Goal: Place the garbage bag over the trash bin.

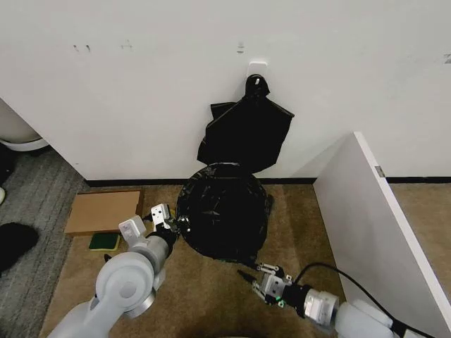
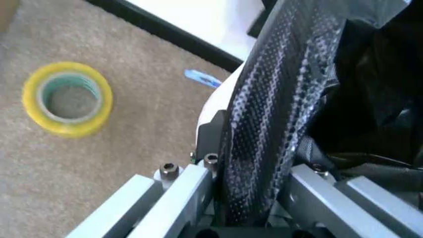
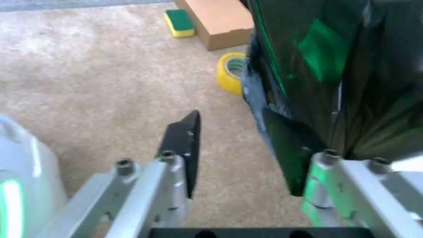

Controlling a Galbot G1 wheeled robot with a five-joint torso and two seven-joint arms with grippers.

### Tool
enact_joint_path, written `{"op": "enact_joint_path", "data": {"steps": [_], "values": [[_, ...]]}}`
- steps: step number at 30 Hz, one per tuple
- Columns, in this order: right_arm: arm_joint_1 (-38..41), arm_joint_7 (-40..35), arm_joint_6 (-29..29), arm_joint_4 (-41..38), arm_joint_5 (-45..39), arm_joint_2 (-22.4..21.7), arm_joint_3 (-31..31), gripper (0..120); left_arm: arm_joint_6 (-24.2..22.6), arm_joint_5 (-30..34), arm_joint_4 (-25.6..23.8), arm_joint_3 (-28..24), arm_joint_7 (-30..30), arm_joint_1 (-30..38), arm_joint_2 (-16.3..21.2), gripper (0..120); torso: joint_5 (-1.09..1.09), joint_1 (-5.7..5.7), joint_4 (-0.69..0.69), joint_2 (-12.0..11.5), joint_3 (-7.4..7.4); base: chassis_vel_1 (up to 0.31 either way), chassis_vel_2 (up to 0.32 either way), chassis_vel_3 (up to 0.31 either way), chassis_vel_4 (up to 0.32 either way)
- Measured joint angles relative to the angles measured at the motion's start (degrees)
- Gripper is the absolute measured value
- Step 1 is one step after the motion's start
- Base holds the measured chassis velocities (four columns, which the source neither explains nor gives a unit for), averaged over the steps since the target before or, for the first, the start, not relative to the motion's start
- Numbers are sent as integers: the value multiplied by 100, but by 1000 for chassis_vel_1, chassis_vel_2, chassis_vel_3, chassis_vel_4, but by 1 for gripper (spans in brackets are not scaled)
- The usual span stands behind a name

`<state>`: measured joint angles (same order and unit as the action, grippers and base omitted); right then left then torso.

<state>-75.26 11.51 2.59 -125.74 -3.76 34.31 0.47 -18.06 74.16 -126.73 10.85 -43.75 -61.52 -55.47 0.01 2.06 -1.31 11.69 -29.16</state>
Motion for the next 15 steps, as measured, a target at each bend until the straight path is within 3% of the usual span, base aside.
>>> {"op": "enact_joint_path", "data": {"steps": [2,4,5,8,10,12,15], "values": [[-150,46,-87,-115,-23,-40,123,48,112,-305,36,0,82,-53,-17,0,-2,0,-4,0,0,0,0,0,0],[-161,34,-93,-320,-233,-80,196,56,265,-918,44,-2,224,-224,-37,0,0,0,0,0,0,0,0,0,0],[-161,34,-93,-320,-233,-80,196,56,265,-918,44,-2,224,-224,-37,0,0,0,0,0,0,0,0,0,0],[-94,-226,223,-727,-856,-92,282,69,433,-1680,43,-103,486,-429,-55,0,-2,0,1,0,0,0,0,0,0],[-69,-299,310,-801,-971,-90,290,72,457,-1791,41,-127,532,-460,-57,0,-3,0,0,0,0,0,0,0,0],[136,-776,800,-1104,-1885,-40,287,81,572,-2326,34,-235,754,-620,-64,0,-1,0,-2,0,0,0,0,0,0],[630,-1857,1701,-1506,-4097,139,229,69,824,-3288,35,-360,1104,-895,-80,0,-1,0,0,0,0,0,0,0,0]]}}
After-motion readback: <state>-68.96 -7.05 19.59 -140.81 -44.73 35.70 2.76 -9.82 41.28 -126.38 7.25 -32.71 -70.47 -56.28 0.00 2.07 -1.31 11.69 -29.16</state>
